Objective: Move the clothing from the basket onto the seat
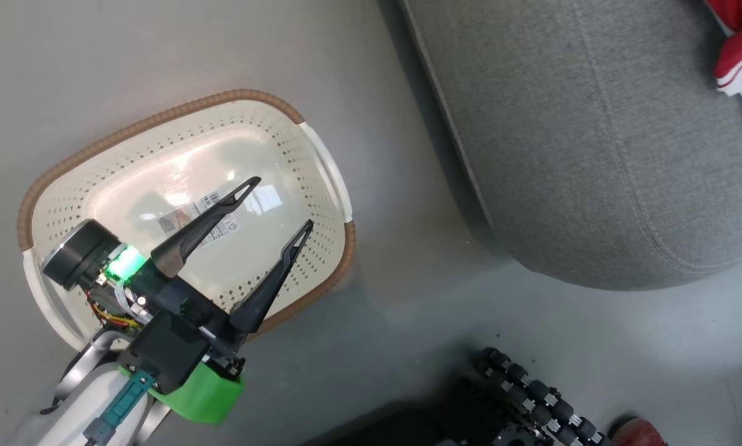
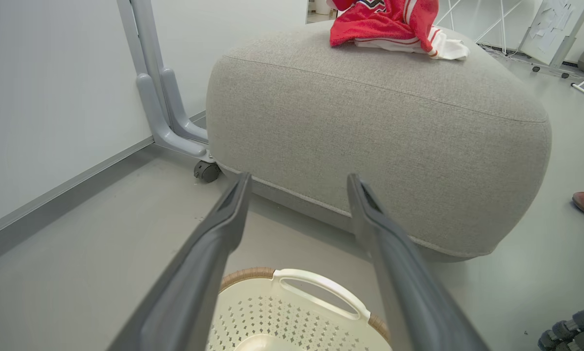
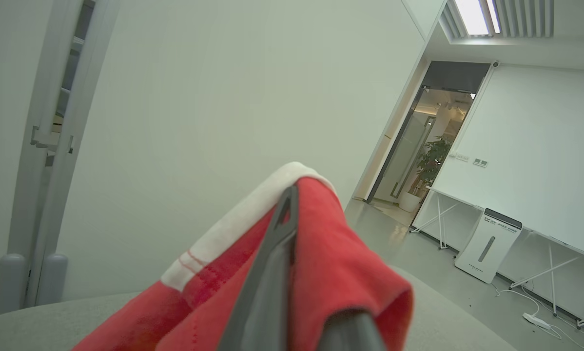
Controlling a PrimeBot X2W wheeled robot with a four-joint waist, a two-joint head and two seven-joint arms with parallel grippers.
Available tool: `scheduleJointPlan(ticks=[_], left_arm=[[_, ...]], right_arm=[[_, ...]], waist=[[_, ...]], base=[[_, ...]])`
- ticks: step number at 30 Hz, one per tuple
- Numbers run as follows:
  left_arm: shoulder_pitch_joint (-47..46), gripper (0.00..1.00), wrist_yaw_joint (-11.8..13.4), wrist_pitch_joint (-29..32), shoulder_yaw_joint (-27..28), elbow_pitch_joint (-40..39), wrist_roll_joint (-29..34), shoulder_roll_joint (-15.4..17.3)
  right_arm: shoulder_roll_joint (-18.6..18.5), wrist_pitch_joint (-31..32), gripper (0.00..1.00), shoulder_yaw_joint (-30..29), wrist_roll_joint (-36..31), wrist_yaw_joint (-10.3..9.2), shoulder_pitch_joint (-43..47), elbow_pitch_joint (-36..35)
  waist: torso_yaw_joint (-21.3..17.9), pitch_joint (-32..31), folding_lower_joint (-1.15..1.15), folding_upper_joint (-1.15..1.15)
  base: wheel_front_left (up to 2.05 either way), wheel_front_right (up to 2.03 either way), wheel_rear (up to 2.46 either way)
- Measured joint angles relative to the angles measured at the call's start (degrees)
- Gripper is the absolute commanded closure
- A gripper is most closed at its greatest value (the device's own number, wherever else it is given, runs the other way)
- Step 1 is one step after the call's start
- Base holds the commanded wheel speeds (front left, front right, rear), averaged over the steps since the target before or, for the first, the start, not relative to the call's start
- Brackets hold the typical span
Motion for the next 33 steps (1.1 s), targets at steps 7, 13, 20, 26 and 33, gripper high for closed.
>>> scheduleJointPlan(ticks=[7,13,20,26,33], left_arm=[[-0.9,0.0,0.0,0.0,0.5,0.4,0.0,-0.6],[-1.1,0.0,0.0,0.0,1.1,2.6,-0.7,-4.5],[0.9,0.0,0.0,0.0,3.9,8.0,-4.2,-11.7],[5.1,0.0,0.1,0.0,7.1,13.9,-6.5,-18.1],[9.4,0.0,0.1,0.0,12.8,19.6,-8.7,-23.3]], right_arm=[[5.2,0.0,1.0,0.0,-1.5,0.0,2.5,8.5],[10.6,0.0,0.0,-3.1,-2.6,0.0,8.5,6.4],[16.0,0.0,0.0,-0.4,-4.5,0.0,22.6,-0.5],[19.1,0.0,0.0,7.6,-5.2,0.0,36.2,-4.2],[19.6,0.0,0.0,21.1,-3.8,0.0,44.6,-2.6]], waist=[[3.7,2.9,0.0,0.0],[5.3,0.8,0.0,0.0],[6.2,-5.4,-0.01,0.0],[7.6,-12.6,-0.01,0.0],[10.7,-21.2,-0.01,0.0]], base=[[0.0,0.0,0.0],[0.0,0.0,0.0],[0.0,0.0,0.0],[0.0,0.0,0.0],[0.0,0.0,0.0]])
